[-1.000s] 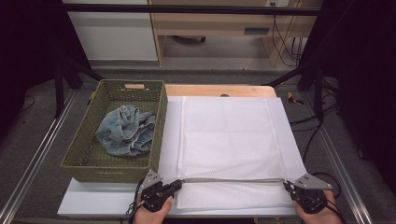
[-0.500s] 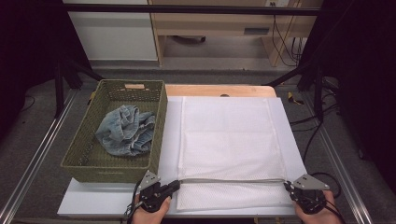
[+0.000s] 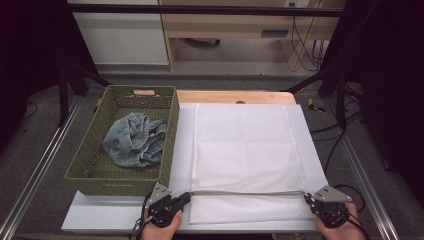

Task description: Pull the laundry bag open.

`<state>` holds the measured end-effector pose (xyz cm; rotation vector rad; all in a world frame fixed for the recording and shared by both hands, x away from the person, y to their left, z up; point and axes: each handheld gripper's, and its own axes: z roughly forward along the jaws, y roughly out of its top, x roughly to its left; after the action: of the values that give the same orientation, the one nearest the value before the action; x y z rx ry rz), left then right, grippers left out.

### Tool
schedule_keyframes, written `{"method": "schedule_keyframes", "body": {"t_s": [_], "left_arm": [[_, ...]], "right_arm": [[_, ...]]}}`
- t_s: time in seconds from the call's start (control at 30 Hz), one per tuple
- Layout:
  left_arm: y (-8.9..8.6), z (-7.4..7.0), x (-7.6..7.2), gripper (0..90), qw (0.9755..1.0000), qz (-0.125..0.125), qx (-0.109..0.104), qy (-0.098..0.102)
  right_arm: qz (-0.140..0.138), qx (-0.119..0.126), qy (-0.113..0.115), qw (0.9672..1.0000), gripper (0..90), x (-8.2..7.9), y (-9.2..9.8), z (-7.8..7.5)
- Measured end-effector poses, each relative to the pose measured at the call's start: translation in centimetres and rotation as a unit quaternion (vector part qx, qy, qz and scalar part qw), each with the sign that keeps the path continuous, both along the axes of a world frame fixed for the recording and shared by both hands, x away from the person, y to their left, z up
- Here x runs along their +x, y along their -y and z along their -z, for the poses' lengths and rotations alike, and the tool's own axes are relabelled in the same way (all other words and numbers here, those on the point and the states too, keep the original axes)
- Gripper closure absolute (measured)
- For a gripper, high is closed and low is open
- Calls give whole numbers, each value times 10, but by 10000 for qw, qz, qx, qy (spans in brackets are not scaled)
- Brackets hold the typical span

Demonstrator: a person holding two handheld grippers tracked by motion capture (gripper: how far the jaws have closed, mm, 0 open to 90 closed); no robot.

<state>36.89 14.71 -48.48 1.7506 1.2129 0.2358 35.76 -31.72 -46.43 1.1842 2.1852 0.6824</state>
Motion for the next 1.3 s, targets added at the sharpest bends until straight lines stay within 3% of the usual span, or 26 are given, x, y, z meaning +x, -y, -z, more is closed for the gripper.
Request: {"method": "schedule_keyframes", "body": {"t_s": [0.07,0.13,0.3,0.4,0.47,0.57,0.77,0.83,0.9,1.0,1.07,1.2,1.3], "left_arm": [[-3,0,-1,867,10000,-46,20,0],[-6,1,-1,867,9999,-52,-88,-7],[-3,0,0,868,10000,-13,-20,13],[-2,1,0,865,10000,-28,53,27],[-1,0,0,839,9999,-68,50,79],[1,-3,-1,764,9999,-20,-12,132],[14,-9,-4,743,9993,292,-151,193],[20,-7,0,736,9984,462,-314,81],[25,-2,5,719,9974,624,-347,11],[32,-3,10,692,9942,886,-614,4],[35,-13,13,667,9928,1016,-630,122],[44,-40,21,545,9867,1372,-820,304],[51,-61,29,455,9852,1461,-806,402]], "right_arm": [[11,33,-7,10000,869,-1,2,0],[14,18,-16,10000,869,-1,3,1],[65,57,-42,10000,868,0,5,1],[-8,97,-205,9997,854,1,5,5],[-30,146,-185,9997,805,1,5,6],[11,335,77,9994,648,-1,7,2],[197,461,314,9982,491,-4,9,-2],[223,555,384,9975,470,-4,11,-4],[236,642,495,9964,436,-5,10,-7],[139,741,696,9947,367,-7,5,-12],[73,792,798,9936,311,-7,0,-15],[-76,940,937,9911,203,-5,-11,-19],[-192,1029,904,9904,142,-1,-21,-21]]}}
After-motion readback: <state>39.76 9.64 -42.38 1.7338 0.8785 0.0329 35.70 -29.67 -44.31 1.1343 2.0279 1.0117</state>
